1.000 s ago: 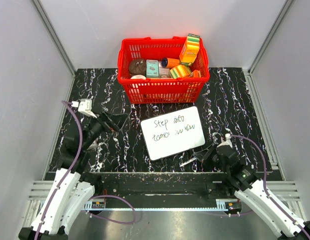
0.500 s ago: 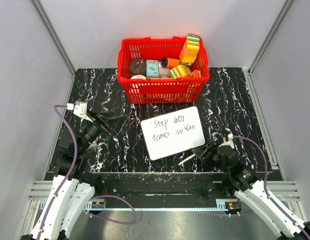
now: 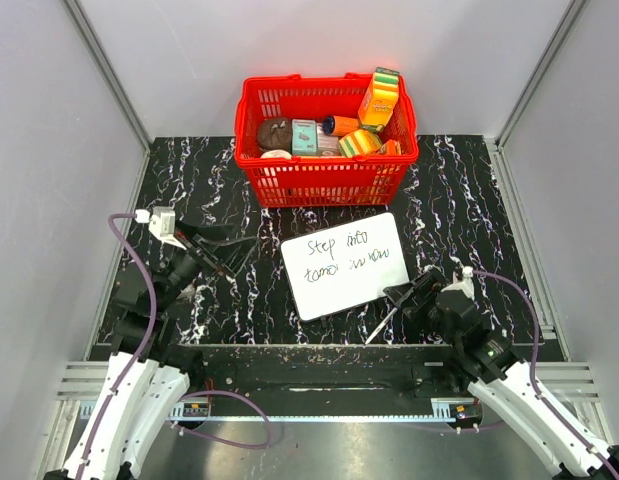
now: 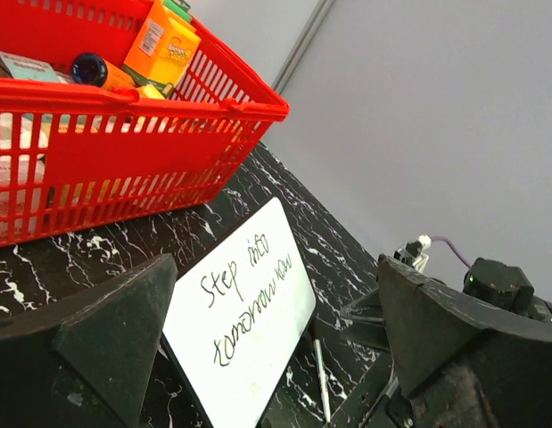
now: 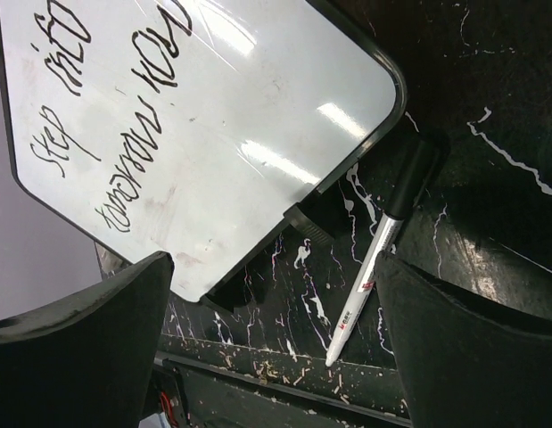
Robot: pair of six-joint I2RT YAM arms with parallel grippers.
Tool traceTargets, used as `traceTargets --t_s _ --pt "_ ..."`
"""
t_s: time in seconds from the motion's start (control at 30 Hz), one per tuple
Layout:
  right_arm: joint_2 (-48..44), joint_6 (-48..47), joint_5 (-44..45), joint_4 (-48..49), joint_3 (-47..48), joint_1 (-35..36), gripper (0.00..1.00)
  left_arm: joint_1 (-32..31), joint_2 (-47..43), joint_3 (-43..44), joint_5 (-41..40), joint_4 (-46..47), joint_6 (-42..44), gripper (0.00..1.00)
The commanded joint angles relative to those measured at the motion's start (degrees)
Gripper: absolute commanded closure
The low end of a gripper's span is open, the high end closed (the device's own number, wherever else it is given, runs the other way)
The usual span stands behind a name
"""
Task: Write a sentence on the whiteboard
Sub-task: Put down the whiteboard marker at the center of the board, then reset both arms
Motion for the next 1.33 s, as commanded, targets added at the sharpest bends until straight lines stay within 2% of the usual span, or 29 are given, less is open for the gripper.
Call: traceTargets --t_s 0.0,0.2,0.33,0.57,0.77,0.97,1.17,1.2,1.27,1.3 --pt "1.24 -2.25 3.93 -0.3 3.19 -0.19 0.0 0.03 0.76 -1.4 5.29 6.86 0.76 0.01" --pt "4.05 -9.62 9.54 0.49 7.49 -0.2 0.0 0.03 2.78 -1.48 4.51 4.5 4.1 0.01" --pt "6.78 -16.65 15.87 1.37 11.71 -0.19 0.0 0.03 3.57 -2.1 -0.67 0.63 6.21 0.01" --pt "12.4 -33.6 30.8 5.67 16.9 -0.19 0.0 0.03 3.92 -4.29 -22.09 -7.19 7.53 0.01" --pt "11.01 -43.97 37.85 14.19 15.68 -0.28 0.0 0.03 6.56 -5.61 -38.0 -11.5 6.84 0.01" --pt "11.17 -51.28 43.47 25.08 10.85 -0.19 0.0 0.03 6.91 -10.09 -49.18 -8.17 4.99 0.01" --pt "17.4 -57.87 47.87 35.01 7.86 -0.19 0.0 0.03 7.09 -13.6 -48.69 -1.5 7.61 0.01" --pt "18.38 -59.28 47.96 39.21 6.55 -0.19 0.0 0.03 7.61 -14.4 -47.54 2.52 8.84 0.01" --pt "21.7 -64.54 49.1 44.76 4.88 -0.19 0.0 0.03 8.31 -15.02 -48.4 4.31 9.47 0.01" --pt "22.94 -66.48 49.28 50.79 3.21 -0.19 0.0 0.03 9.28 -14.85 -49.28 4.14 10.08 0.01"
